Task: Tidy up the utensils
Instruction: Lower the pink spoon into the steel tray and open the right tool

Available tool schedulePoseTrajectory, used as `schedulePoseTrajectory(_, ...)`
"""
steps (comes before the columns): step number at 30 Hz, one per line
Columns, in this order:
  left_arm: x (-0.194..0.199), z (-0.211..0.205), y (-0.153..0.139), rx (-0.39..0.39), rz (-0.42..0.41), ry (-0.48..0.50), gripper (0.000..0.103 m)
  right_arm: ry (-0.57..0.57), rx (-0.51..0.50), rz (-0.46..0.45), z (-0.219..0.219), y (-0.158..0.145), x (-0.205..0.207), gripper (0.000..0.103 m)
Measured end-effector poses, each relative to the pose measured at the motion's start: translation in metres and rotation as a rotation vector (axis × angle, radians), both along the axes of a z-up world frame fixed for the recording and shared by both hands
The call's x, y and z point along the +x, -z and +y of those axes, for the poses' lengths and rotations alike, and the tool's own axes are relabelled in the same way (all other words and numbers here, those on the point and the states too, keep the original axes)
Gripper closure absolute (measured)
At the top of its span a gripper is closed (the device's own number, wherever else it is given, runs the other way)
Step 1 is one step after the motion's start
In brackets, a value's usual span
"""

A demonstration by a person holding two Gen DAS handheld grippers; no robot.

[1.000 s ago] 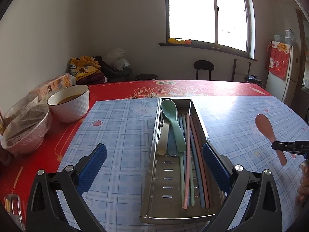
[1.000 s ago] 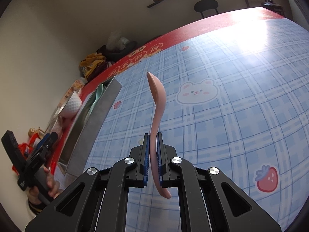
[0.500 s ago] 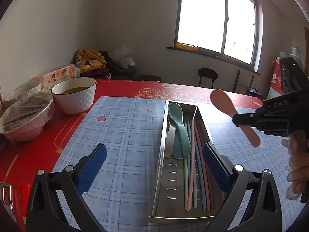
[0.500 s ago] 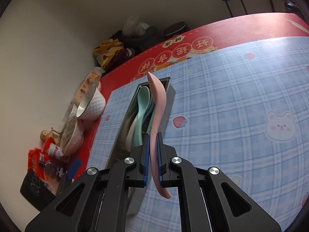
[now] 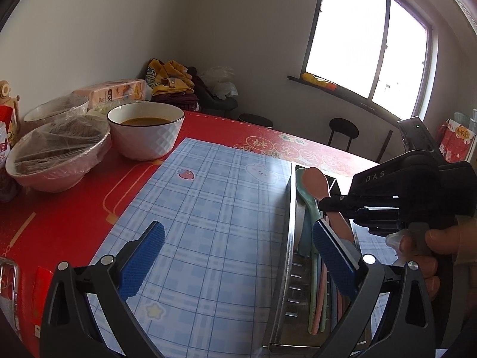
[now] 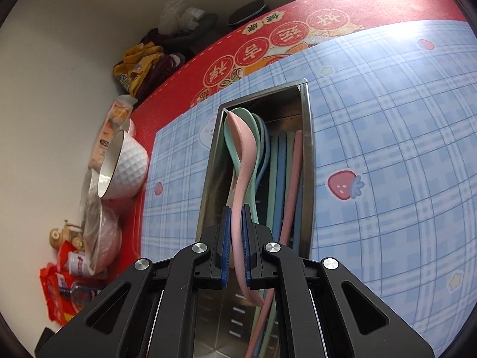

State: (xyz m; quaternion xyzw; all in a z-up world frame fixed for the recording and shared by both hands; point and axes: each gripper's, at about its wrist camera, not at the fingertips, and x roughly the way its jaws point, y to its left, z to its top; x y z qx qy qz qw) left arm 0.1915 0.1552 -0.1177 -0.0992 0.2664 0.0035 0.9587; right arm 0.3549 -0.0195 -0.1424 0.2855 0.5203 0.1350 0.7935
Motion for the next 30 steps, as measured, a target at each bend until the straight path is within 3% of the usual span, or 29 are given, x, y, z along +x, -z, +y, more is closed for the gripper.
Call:
schedulePoseTrajectory(13,0.007,-0.001,0.008,0.004,0.041,0.008,0.006,-0.012,0.013,0.011,-0.002,0.004,0.003,0.094)
schedulePoseTrajectory(26,0.007,-0.002,0.010,0.007,0.045,0.009,0.006,-0.096,-0.063,-0.078,-0.003,-0.022,-0.011,0.094)
schedulePoseTrajectory(27,0.007,-0.002,0.010,0.007,0.046,0.010,0.006,-0.115,-0.086,-0.102,-0.003,-0.026,-0.014,0.092)
schedulePoseTrajectory(29,0.007,-0.003,0.010,0.008,0.048,0.011,0.006,-0.146,-0.156,-0.160,-0.002,-0.037,-0.023,0.078)
schedulePoseTrajectory(30,0.007,-0.003,0.011,0.008,0.048,0.013,0.006,-0.156,-0.193,-0.190,-0.003,-0.041,-0.028,0.066)
